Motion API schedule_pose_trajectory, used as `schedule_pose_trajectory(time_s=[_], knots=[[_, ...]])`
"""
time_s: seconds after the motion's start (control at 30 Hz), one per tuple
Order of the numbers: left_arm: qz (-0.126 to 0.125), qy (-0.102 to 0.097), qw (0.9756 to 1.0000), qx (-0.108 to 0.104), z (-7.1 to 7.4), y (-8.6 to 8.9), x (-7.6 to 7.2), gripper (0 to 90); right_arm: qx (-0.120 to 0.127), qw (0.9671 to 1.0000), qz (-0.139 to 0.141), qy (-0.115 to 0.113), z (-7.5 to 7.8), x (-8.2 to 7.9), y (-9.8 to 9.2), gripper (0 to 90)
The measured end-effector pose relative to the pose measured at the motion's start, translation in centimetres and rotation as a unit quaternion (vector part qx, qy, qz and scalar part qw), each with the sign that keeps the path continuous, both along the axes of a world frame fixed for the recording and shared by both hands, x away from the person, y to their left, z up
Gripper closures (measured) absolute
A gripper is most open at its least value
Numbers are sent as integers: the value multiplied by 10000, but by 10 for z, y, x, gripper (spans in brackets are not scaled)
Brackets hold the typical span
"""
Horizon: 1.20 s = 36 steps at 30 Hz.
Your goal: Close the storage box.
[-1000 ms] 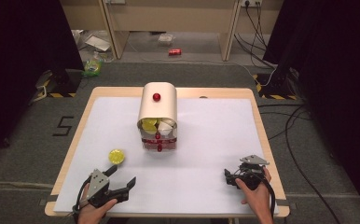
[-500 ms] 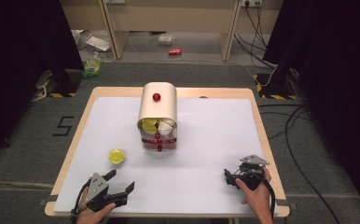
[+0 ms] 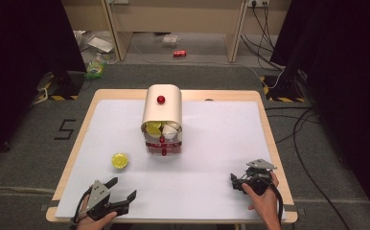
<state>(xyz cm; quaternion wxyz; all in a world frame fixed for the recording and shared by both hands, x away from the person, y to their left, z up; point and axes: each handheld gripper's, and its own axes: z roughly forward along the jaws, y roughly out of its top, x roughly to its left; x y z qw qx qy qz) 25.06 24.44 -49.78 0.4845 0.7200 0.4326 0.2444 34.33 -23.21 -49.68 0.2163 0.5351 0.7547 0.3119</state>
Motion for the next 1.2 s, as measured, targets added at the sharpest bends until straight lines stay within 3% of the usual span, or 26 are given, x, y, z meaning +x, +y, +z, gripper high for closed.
schedule_pose_trajectory(time_s=[0.23, 0.6, 1.2], knots=[[1, 27, 9999, 108, -2, 0, -4, 153, 0, 10000, 1, 0, 0, 0, 0, 34], [-70, 238, 9994, 230, -7, -1, -6, 153, -2, 10000, 0, -1, 0, 0, 0, 35], [-169, 548, 9967, 572, -19, -7, -8, 149, 0, 10000, 1, -1, 0, 0, 0, 34]])
